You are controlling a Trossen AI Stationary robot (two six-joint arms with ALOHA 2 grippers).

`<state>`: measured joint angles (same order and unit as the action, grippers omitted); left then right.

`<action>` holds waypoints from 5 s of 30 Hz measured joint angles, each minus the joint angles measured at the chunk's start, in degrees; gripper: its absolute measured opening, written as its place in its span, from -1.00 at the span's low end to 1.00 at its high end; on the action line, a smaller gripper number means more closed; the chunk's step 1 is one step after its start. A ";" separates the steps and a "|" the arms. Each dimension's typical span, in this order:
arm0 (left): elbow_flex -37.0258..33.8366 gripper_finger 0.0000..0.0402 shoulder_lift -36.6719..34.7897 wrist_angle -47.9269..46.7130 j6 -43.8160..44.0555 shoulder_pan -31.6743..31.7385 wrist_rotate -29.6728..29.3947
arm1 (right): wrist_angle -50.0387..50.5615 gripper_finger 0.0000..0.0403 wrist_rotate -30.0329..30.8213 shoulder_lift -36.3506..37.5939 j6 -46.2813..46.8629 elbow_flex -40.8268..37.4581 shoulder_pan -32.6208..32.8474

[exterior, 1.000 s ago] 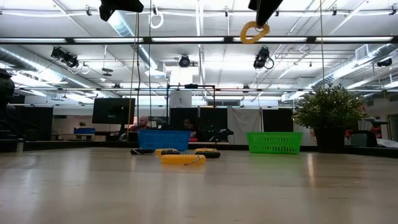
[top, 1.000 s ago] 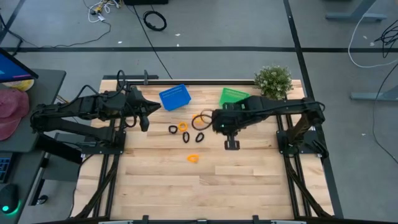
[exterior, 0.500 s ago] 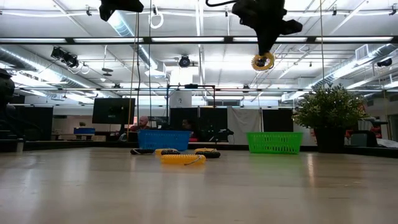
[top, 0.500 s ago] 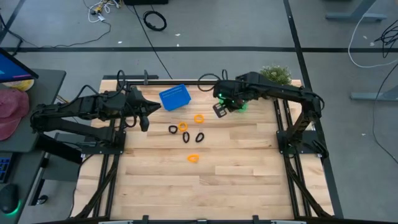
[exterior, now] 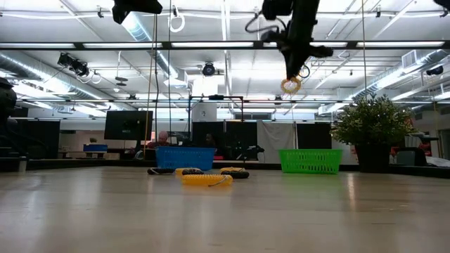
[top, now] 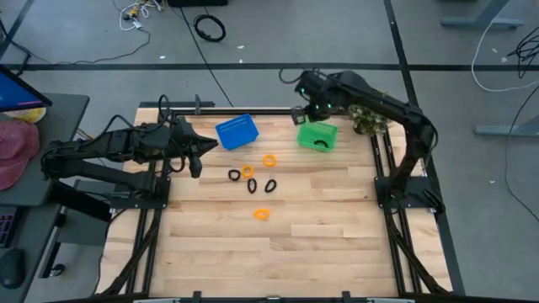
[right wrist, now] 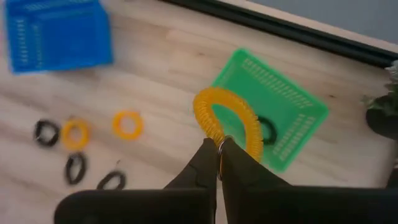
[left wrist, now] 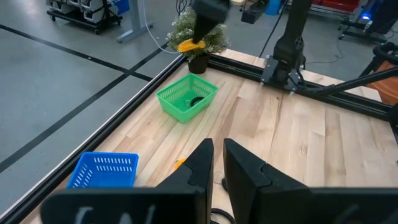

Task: Sort spring keychains
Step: Put the yellow spring keychain into the blue bin

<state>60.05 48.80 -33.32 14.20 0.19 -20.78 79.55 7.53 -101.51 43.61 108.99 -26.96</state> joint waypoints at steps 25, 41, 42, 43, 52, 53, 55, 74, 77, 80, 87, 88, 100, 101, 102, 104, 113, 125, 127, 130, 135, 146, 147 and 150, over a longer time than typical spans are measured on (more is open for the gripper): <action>0.00 -0.79 -0.01 0.09 -3.72 0.00 0.00 | -19.51 -0.98 -20.13 4.06 -35.73 -0.07 9.72; 0.00 -0.79 -0.02 4.79 -6.52 0.01 0.02 | -51.07 -0.99 -20.46 7.06 -51.69 0.00 23.31; 0.00 -0.79 -0.02 5.82 -6.52 0.02 0.02 | -55.78 -0.99 -20.56 6.60 -51.66 0.02 23.55; 0.00 -0.79 -0.02 6.89 -6.54 0.02 0.01 | -59.94 -0.99 -20.64 6.01 -51.12 0.00 23.60; 0.00 -0.79 -0.02 19.31 -8.71 -0.09 0.35 | -83.91 -0.99 -24.35 2.95 -39.40 -0.02 23.54; 0.00 -0.79 -0.04 20.92 -8.83 -0.09 1.05 | -83.64 -0.99 -24.51 2.87 -38.51 -0.02 23.52; 0.00 -0.79 -0.04 26.42 -8.38 -0.09 3.66 | -83.48 -0.99 -25.69 2.81 -36.45 -0.04 23.41; -0.02 -0.32 4.81 48.84 -8.08 0.39 21.95 | -84.78 -0.99 -27.69 -0.17 -33.04 -0.11 23.74; 0.00 -0.16 5.65 49.77 -7.04 0.39 22.21 | -84.89 -0.99 -28.09 -0.36 -31.89 -0.11 23.71; -0.02 -0.03 6.12 49.64 -7.10 0.35 22.23 | -84.73 -0.99 -28.15 -0.63 -31.91 -0.09 23.67; -0.02 -0.01 5.82 49.82 -8.57 0.35 22.22 | -83.90 -0.99 -28.15 -0.71 -31.65 -0.09 23.69; -0.02 -0.04 5.64 49.77 -8.93 0.35 22.21 | -83.38 -0.99 -28.15 -0.71 -31.65 -0.09 23.69; -0.04 -0.74 4.70 49.77 -9.53 0.35 22.12 | -81.64 -0.99 -28.04 -0.71 -31.65 -0.09 23.52; -0.04 -0.81 4.70 49.77 -9.55 0.35 22.12 | -81.64 -0.99 -28.04 -0.71 -31.66 -0.09 23.44; -0.04 -0.86 4.70 49.77 -9.75 0.35 22.12 | -81.64 -0.99 -28.04 -0.71 -31.55 -0.09 23.42; -0.04 -0.91 4.69 49.77 -10.30 0.35 22.10 | -81.62 -0.96 -28.07 -0.71 -30.60 -0.09 23.29; -0.04 -0.81 4.26 49.03 -10.43 0.35 20.83 | -73.64 -0.60 -27.98 1.83 -34.70 -0.06 22.74; 0.02 -0.88 -2.70 31.96 -7.05 0.25 19.70 | -42.60 -0.17 -23.78 15.52 -38.55 0.02 21.89; 0.02 -0.90 -4.34 27.80 -7.06 -0.07 19.00 | -38.49 -0.16 -20.09 17.09 -38.63 0.02 22.82; 0.00 -0.92 -6.32 24.17 -7.04 -0.72 15.83 | -35.66 -0.17 -16.40 18.45 -38.66 0.02 24.18; 0.02 -0.90 -6.77 23.68 -7.36 -1.17 7.69 | -35.43 -0.21 -12.74 18.83 -39.12 0.02 25.47; 0.02 -0.91 6.90 37.09 0.90 -1.16 -33.96 | -35.64 -0.29 -0.21 18.81 -38.46 0.02 25.40; 0.02 -0.91 8.57 38.02 1.65 -1.16 -35.96 | -35.63 -0.30 0.89 18.81 -38.11 0.02 25.39; -0.02 -0.92 12.95 39.57 3.51 -1.16 -39.07 | -35.61 -0.32 2.96 18.81 -37.43 0.02 25.39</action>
<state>60.03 61.74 6.24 17.71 -0.97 -59.84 43.94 10.49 -82.70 6.18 109.01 -1.56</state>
